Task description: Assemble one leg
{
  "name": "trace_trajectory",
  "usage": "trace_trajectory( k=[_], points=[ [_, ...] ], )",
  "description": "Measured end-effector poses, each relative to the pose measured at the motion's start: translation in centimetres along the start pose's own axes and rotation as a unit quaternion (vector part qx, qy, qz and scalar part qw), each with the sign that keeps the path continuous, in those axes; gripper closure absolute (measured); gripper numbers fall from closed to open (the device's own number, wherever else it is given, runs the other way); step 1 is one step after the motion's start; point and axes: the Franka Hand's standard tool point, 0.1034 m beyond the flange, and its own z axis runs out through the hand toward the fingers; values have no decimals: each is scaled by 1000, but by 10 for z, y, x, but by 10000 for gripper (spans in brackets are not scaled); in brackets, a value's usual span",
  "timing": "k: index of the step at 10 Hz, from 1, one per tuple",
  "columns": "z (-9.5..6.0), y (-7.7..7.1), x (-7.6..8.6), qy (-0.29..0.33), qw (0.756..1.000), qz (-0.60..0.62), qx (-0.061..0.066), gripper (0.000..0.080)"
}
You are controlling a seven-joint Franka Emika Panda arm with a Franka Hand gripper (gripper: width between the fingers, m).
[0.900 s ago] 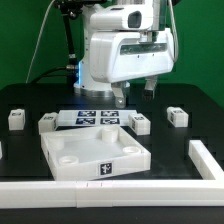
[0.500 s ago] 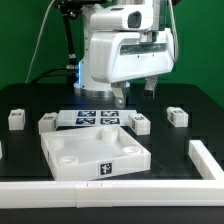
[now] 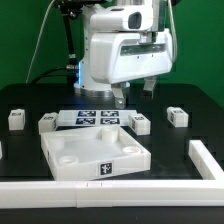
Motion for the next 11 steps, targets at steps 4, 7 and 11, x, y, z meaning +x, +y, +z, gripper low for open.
trace_trajectory(
  k=[4,7,11],
  points=[
    [12,4,-37,-22,982,-183,30,149],
    [15,5,-43,-28,982,-180,38,149],
    [24,4,-65,-29,958,-279,52,149]
  ],
)
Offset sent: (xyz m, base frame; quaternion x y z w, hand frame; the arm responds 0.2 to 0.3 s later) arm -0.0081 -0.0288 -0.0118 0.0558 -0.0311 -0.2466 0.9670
